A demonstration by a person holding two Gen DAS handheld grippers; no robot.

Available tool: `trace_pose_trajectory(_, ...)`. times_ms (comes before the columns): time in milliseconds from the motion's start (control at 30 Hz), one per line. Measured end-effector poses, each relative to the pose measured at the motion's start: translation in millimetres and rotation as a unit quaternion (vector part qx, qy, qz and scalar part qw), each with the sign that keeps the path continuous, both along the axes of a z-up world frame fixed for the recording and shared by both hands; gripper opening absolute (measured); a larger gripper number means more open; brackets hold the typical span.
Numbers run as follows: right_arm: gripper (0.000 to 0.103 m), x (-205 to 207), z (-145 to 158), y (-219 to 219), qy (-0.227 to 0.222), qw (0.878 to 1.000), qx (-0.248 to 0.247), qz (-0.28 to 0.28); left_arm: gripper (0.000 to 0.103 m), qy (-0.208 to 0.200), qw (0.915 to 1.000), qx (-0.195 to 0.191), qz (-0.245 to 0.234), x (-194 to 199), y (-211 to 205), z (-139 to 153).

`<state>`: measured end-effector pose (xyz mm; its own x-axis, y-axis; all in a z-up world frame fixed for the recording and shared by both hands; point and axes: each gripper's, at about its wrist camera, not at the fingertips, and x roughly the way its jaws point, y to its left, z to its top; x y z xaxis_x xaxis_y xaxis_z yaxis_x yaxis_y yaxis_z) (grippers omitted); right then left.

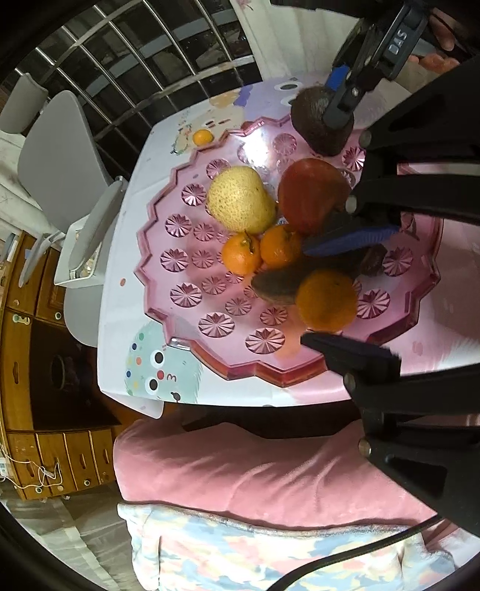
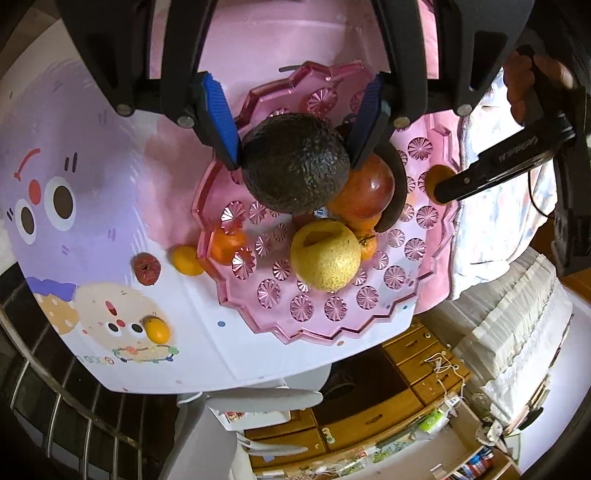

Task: Organize fruits
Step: 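Carry the tangerine and avocado into the pink bowl and open both tools, then move the left tool to the small red fruit while the right tool approaches a small orange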

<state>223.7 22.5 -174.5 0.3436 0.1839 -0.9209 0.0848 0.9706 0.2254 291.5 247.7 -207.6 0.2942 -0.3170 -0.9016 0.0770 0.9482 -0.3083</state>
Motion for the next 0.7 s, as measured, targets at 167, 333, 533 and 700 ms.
trace_pose_trajectory(167,0.060,3.8,-5.9,-3.3,0.016,1.000,0.006,-0.014,0.058,-0.011,0.9999,-0.010,-0.005,-2.1,-3.5,8.6)
trace_pose_trajectory(333,0.060,0.4,14.3,-2.0,-0.026,1.000,-0.010,-0.009,0.066,-0.015,0.9998,-0.012,-0.009,-7.6,-10.2,15.6)
trace_pose_trajectory(533,0.060,-6.6,18.5,-14.3,-0.028,1.000,-0.002,-0.015,0.075,-0.018,0.9998,-0.001,-0.008,-21.5,-22.4,25.7)
trace_pose_trajectory(700,0.060,-12.0,13.6,-35.2,-0.020,0.999,0.016,-0.021,0.079,-0.010,0.9999,0.010,-0.002,-41.5,-41.3,32.9)
